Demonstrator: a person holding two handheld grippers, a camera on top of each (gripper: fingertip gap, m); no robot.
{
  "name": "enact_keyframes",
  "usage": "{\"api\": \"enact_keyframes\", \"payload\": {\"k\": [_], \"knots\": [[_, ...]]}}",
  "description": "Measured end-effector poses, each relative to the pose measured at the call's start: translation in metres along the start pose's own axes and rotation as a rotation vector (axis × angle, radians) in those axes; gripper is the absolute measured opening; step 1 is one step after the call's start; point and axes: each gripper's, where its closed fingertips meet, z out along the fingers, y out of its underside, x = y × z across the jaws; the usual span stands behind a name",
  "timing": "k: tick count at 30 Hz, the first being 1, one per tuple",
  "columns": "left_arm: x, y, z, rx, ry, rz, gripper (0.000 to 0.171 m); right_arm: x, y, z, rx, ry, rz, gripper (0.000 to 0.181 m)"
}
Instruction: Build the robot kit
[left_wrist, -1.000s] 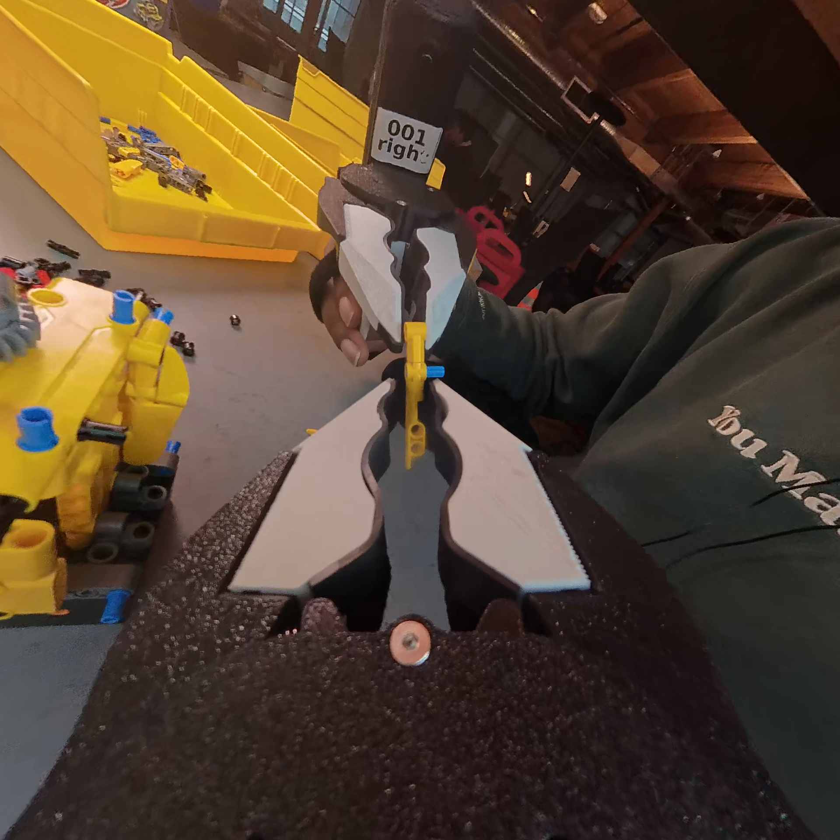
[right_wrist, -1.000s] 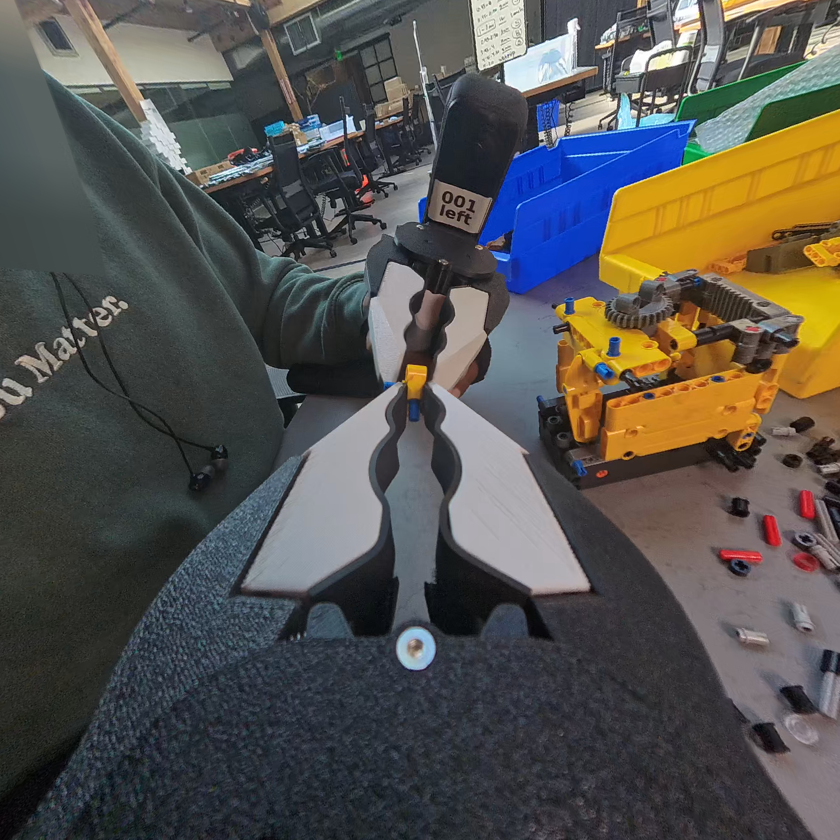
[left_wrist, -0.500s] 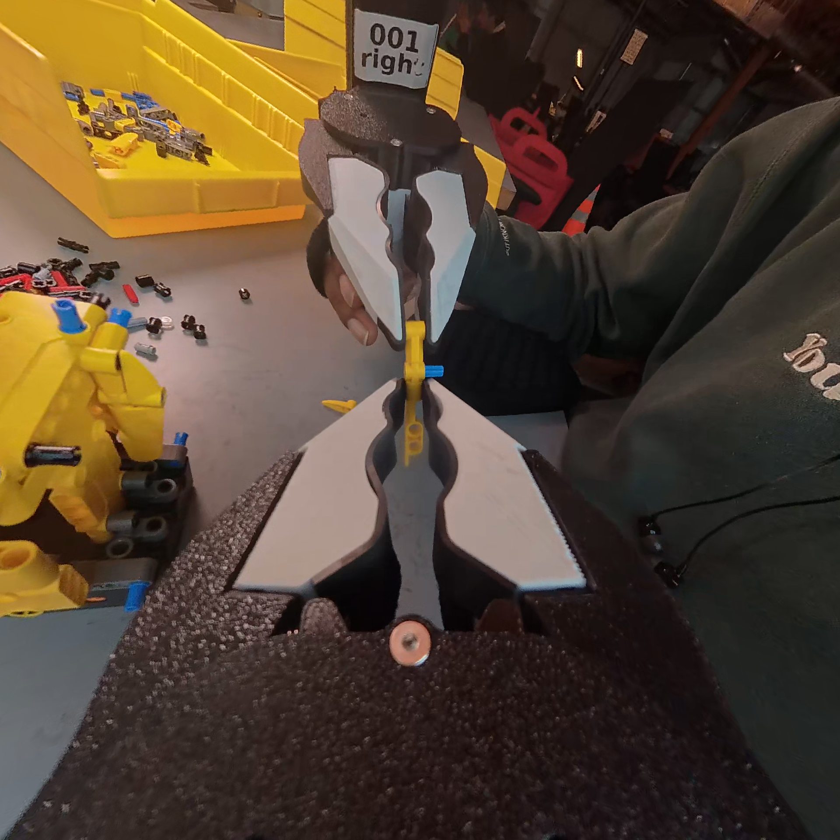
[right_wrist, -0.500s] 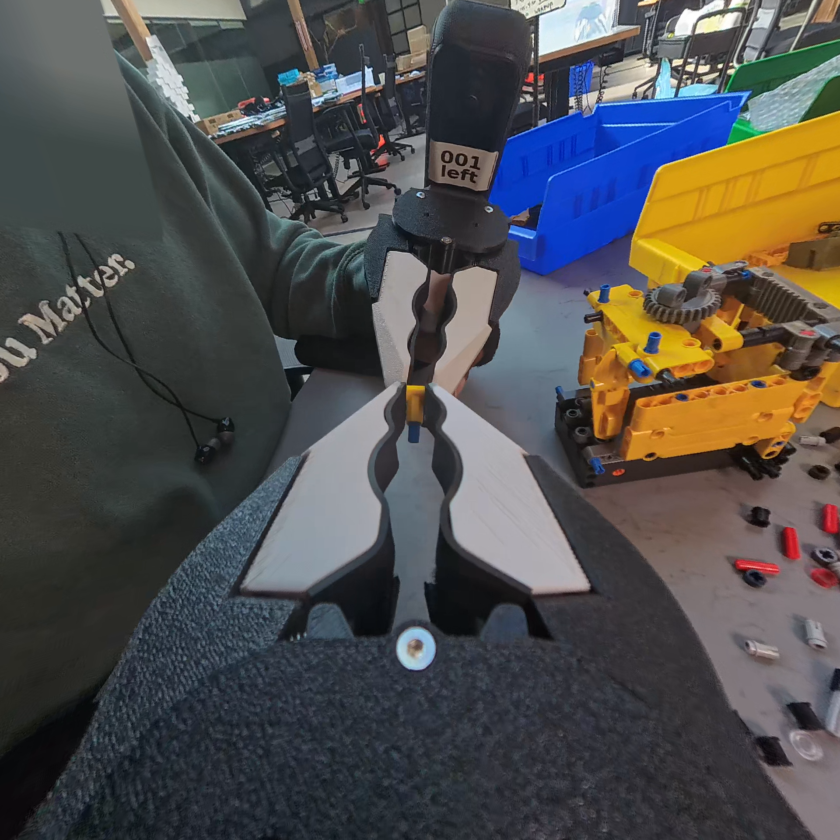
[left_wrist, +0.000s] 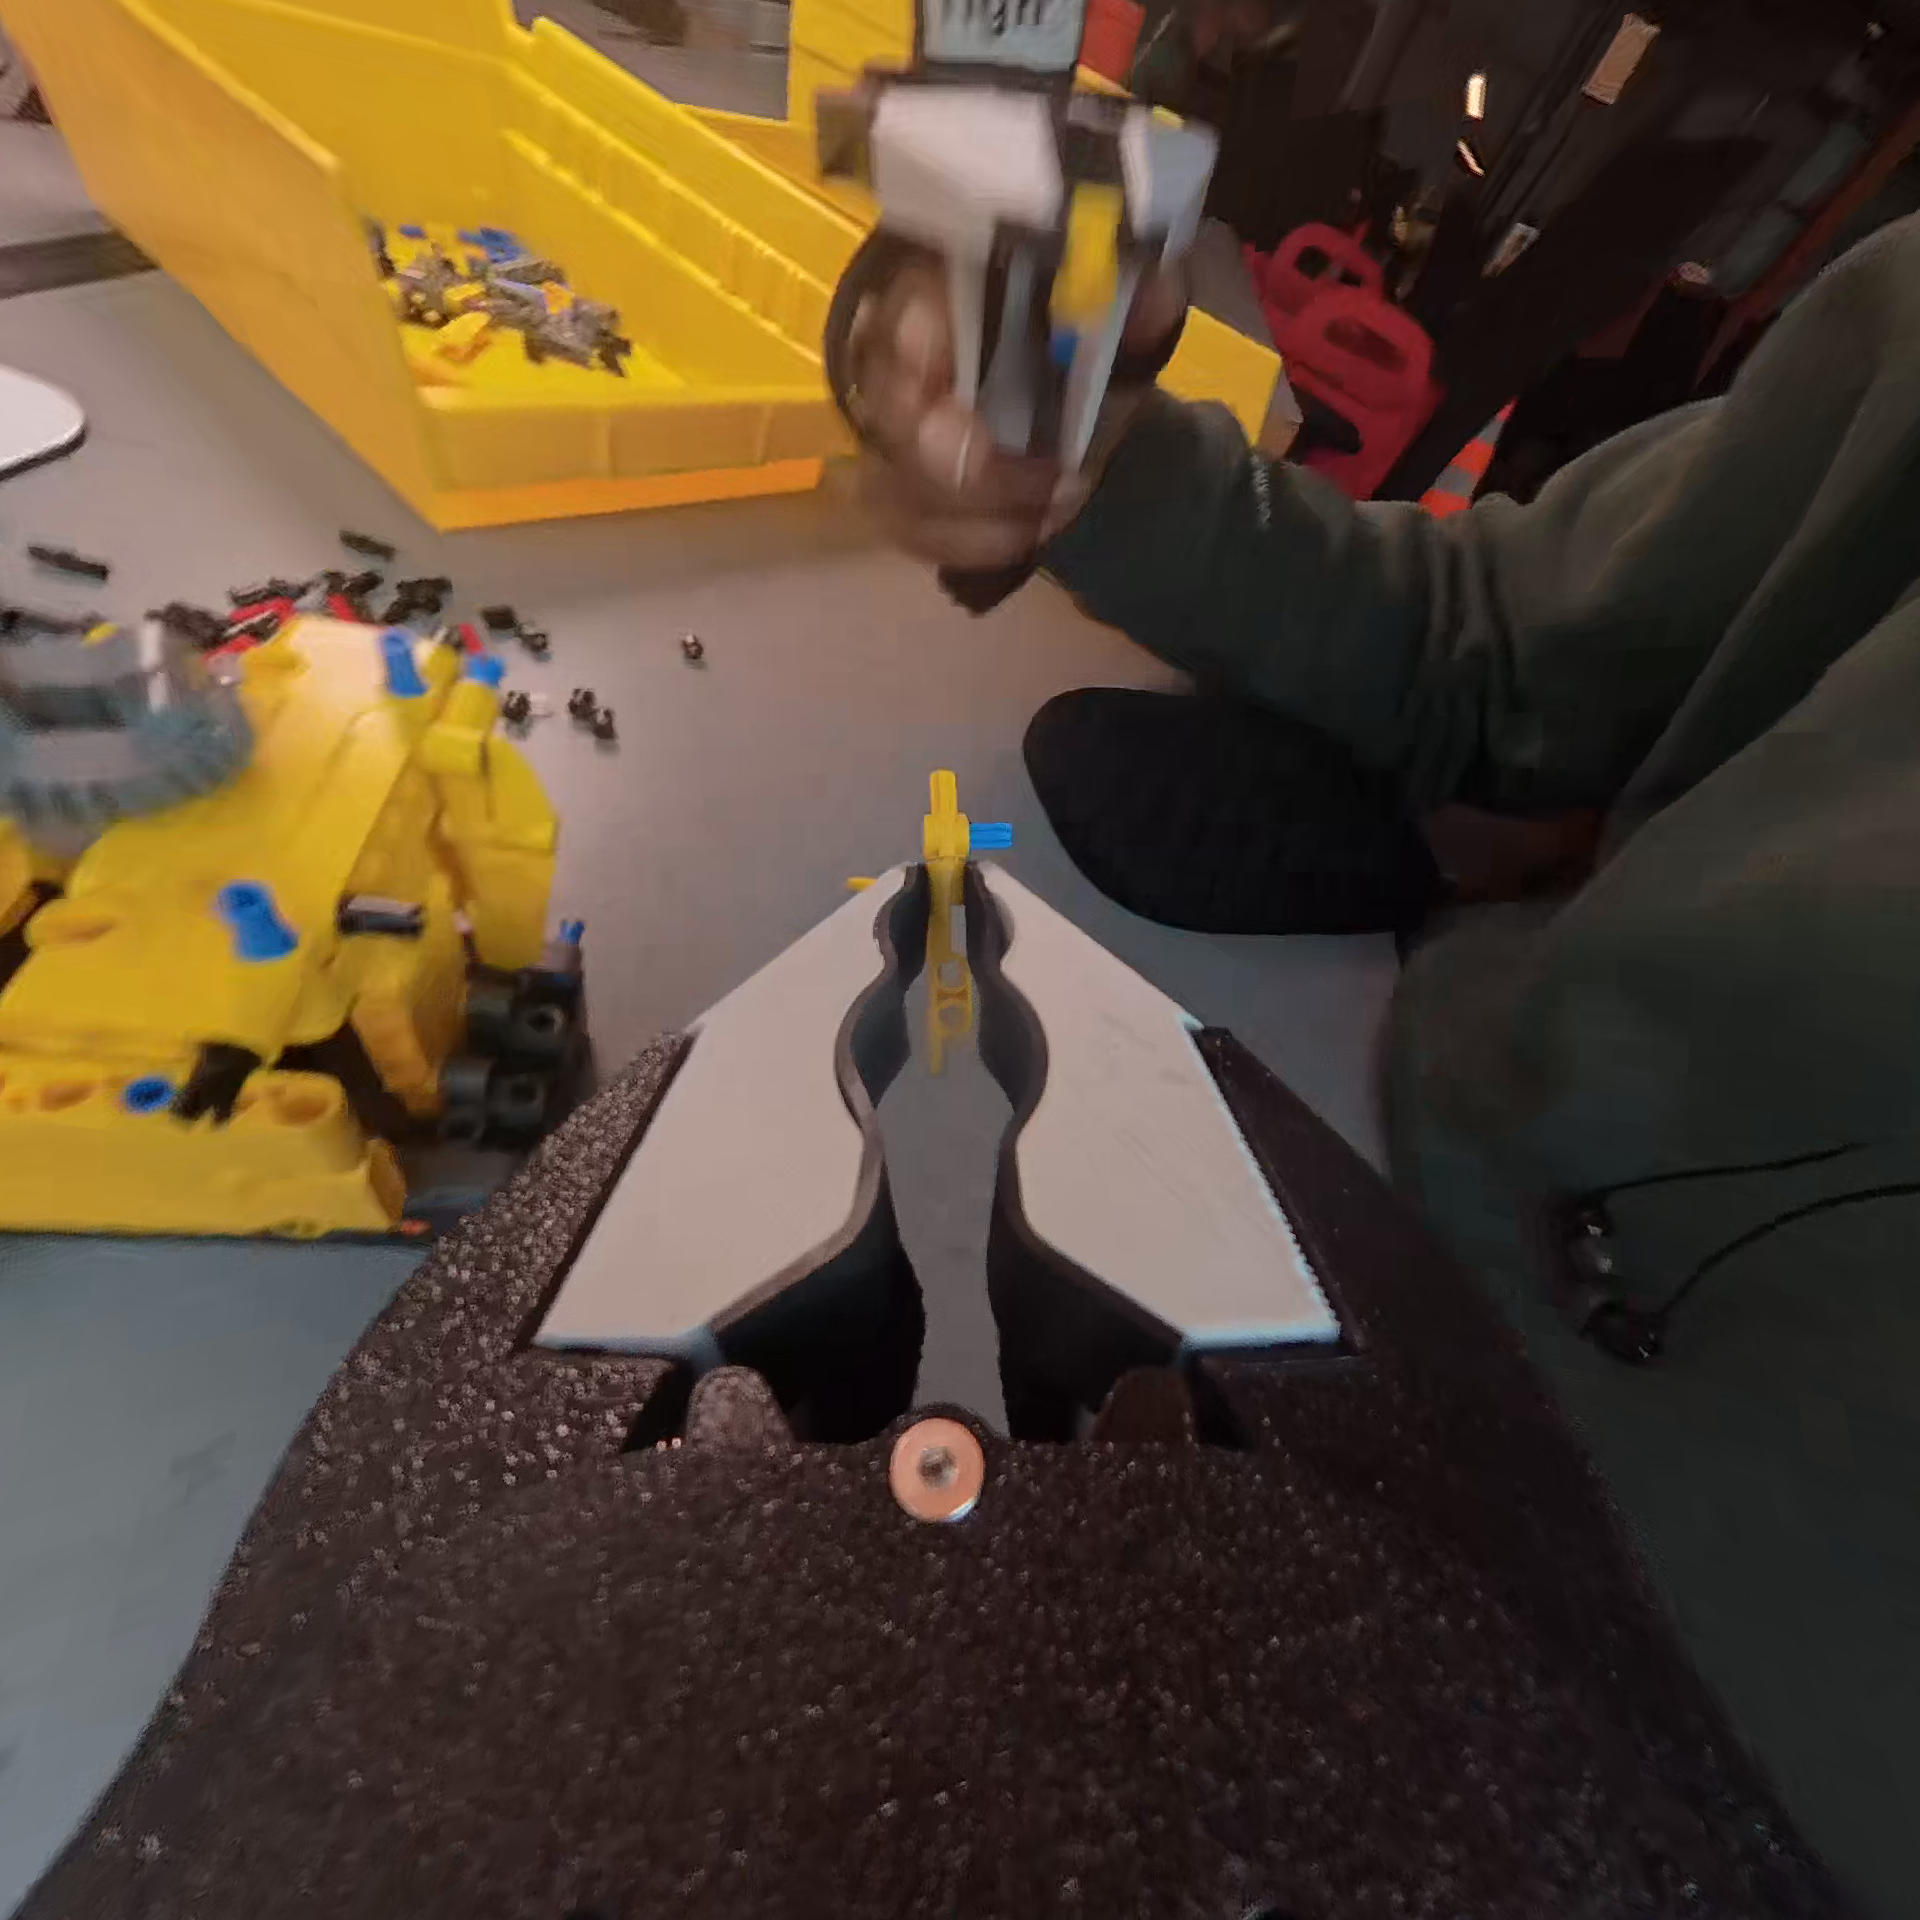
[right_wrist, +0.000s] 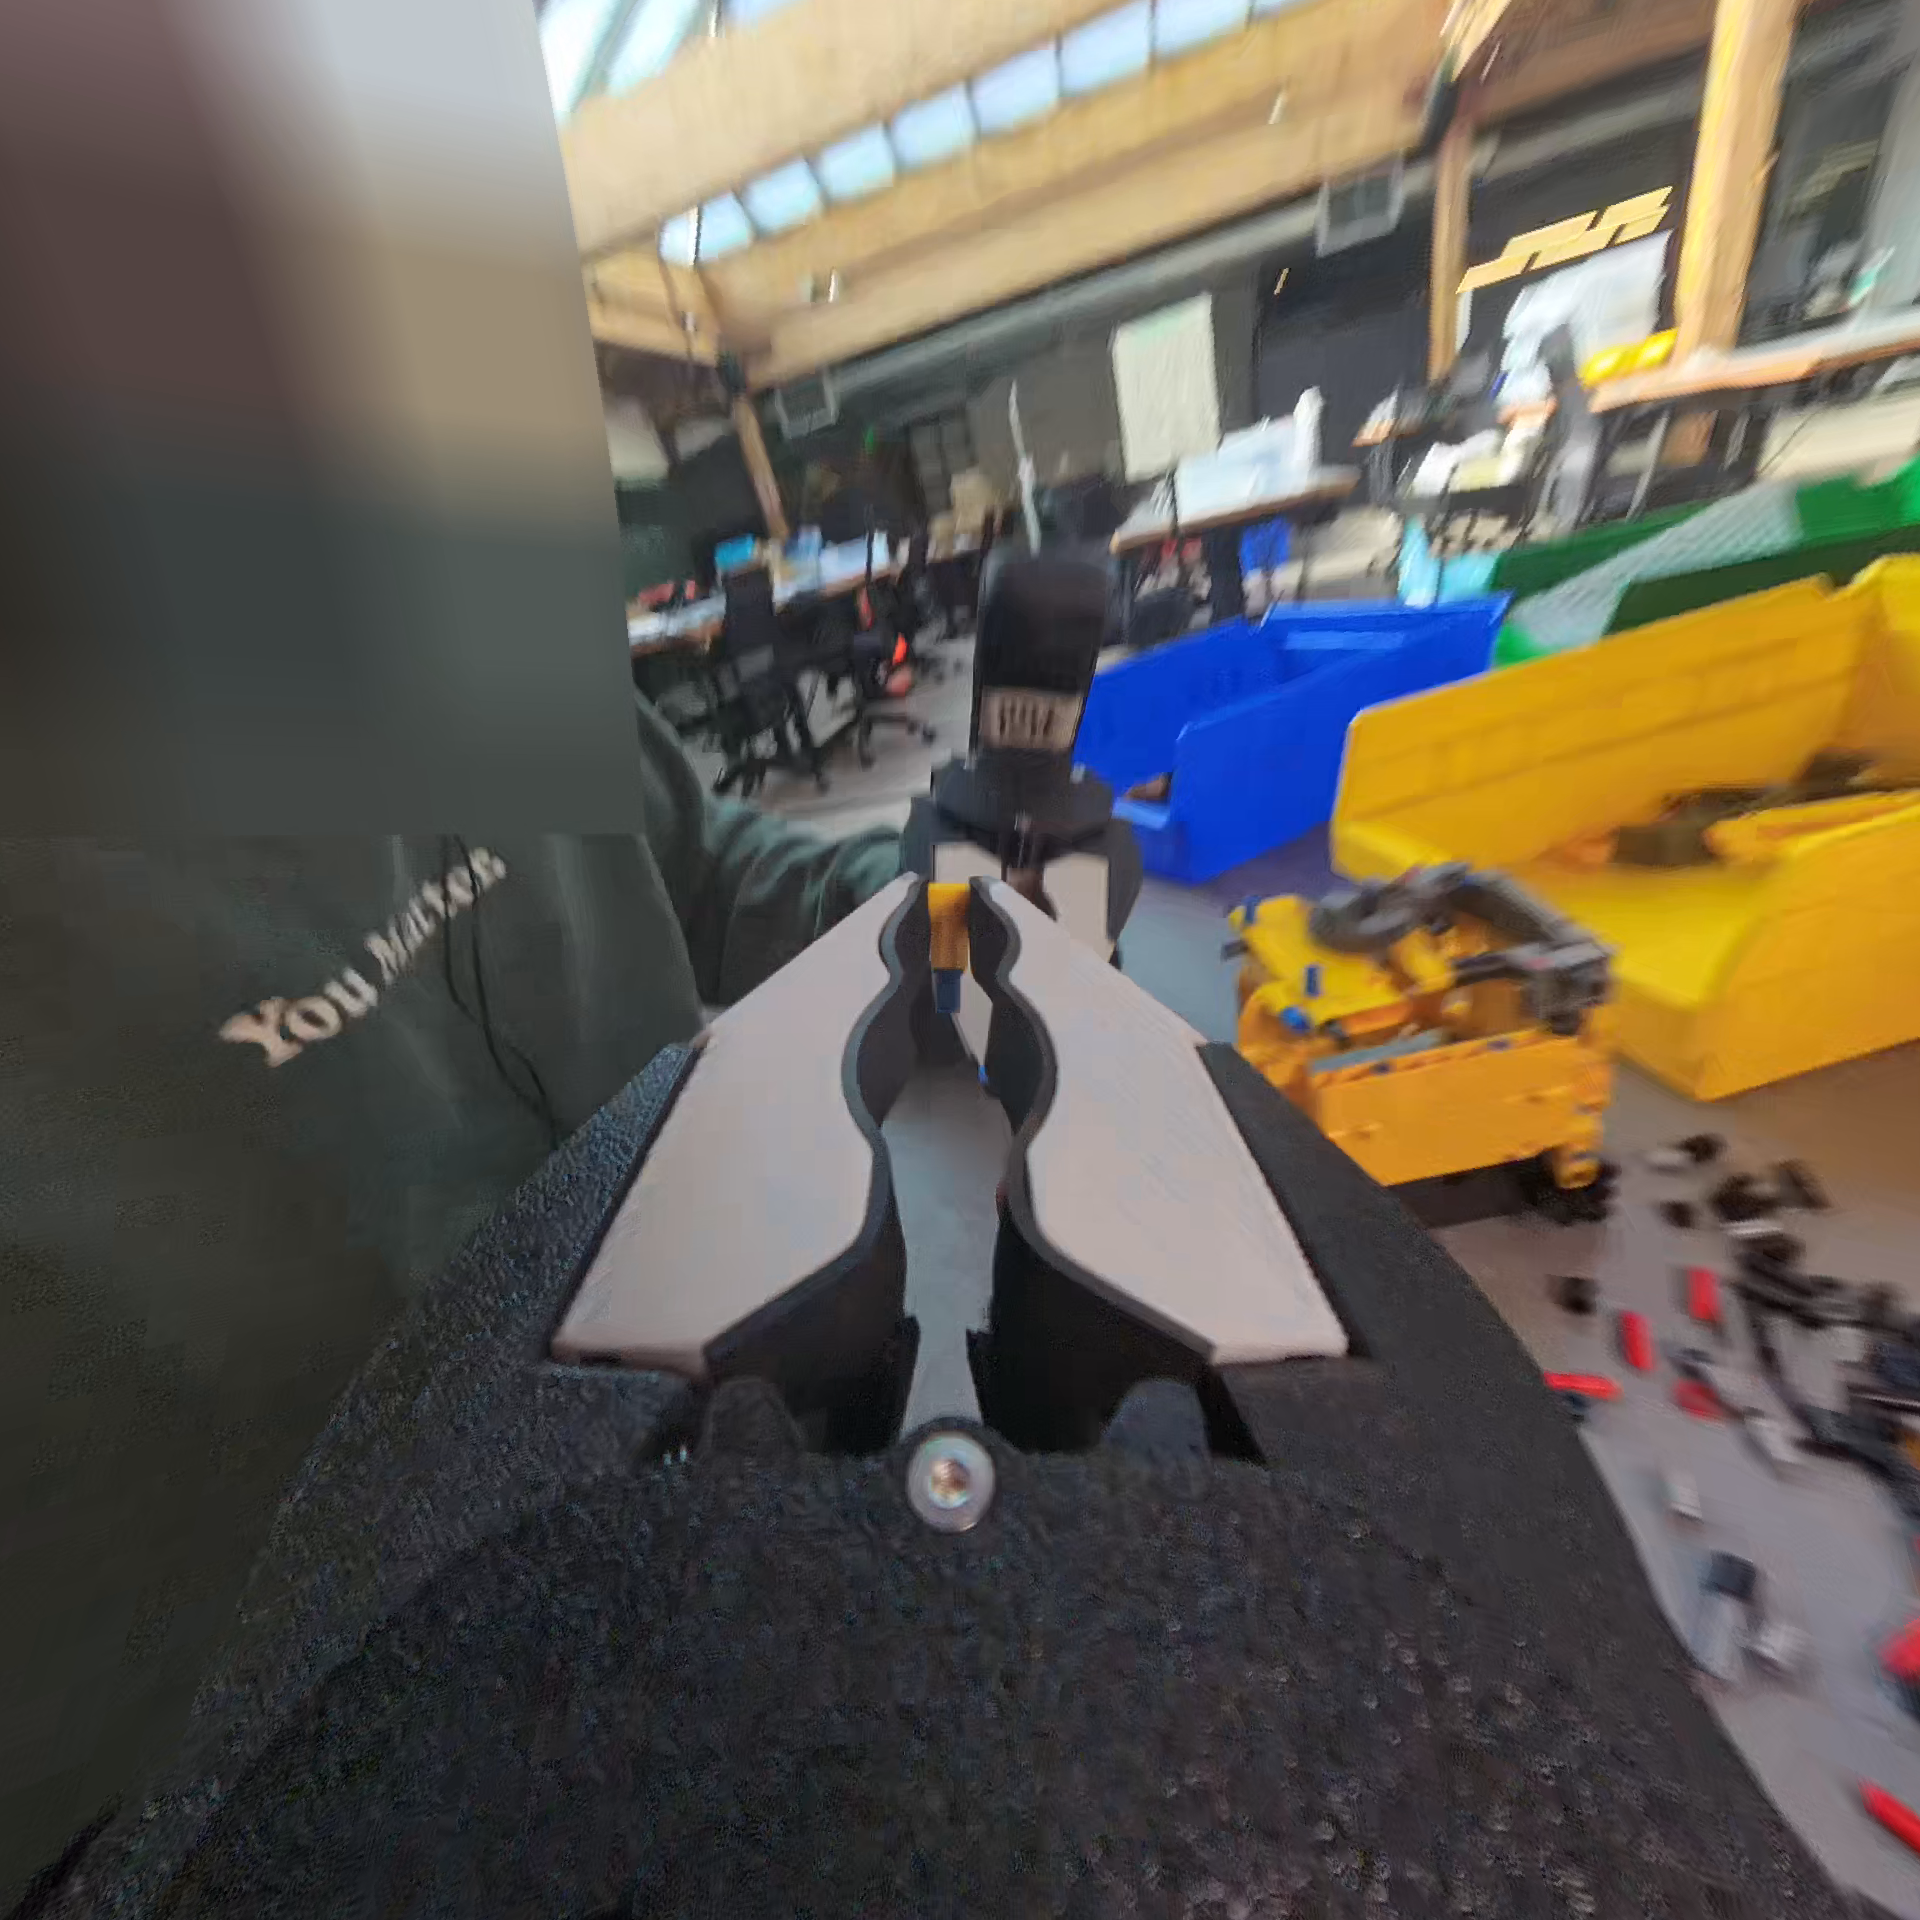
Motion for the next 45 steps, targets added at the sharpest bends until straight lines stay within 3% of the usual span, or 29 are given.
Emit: {"api": "enact_keyframes", "payload": {"k": [1, 2, 6, 9, 13, 23, 27, 32, 35, 37, 41, 45], "knots": [[-0.003, -0.006, -0.008, 0.059, 0.019, -0.06, 0.006, 0.005, -0.018, -0.022, 0.033, 0.074, -0.056, 0.004], [-0.003, -0.016, -0.013, 0.1, 0.014, -0.055, 0.006, 0.008, -0.013, -0.027, -0.039, 0.144, -0.103, 0.005], [-0.011, -0.02, -0.001, 0.041, -0.129, 0.117, 0.007, 0.034, 0.022, 0.0, -0.114, 0.273, 0.039, 0.006], [-0.023, -0.016, -0.006, 0.026, -0.275, 0.252, 0.006, 0.043, 0.015, 0.005, -0.032, 0.274, 0.23, 0.006], [-0.027, -0.022, -0.008, 0.025, -0.418, 0.436, 0.006, 0.044, 0.035, 0.019, -0.053, 0.278, 0.363, 0.006], [-0.042, -0.026, -0.016, -0.118, -0.794, 0.872, 0.006, 0.056, 0.052, 0.026, 0.005, 0.331, 0.546, 0.006], [-0.045, -0.026, -0.017, -0.182, -0.885, 0.975, 0.006, 0.059, 0.053, 0.03, 0.063, 0.332, 0.602, 0.006], [-0.048, -0.021, -0.014, -0.191, -0.865, 0.921, 0.006, 0.059, 0.056, 0.033, 0.076, 0.347, 0.608, 0.007], [-0.05, -0.009, -0.008, -0.166, -0.749, 0.716, 0.006, 0.06, 0.062, 0.032, 0.017, 0.377, 0.556, 0.007], [-0.053, -0.005, -0.009, -0.148, -0.691, 0.598, 0.006, 0.057, 0.075, 0.029, -0.139, 0.401, 0.44, 0.007], [-0.057, -0.006, -0.017, -0.109, -0.639, 0.455, 0.006, 0.052, 0.119, 0.015, -0.593, 0.466, 0.089, 0.007], [-0.057, -0.007, -0.02, -0.086, -0.613, 0.404, 0.006, 0.052, 0.147, 0.02, -0.78, 0.479, -0.131, 0.007]]}}
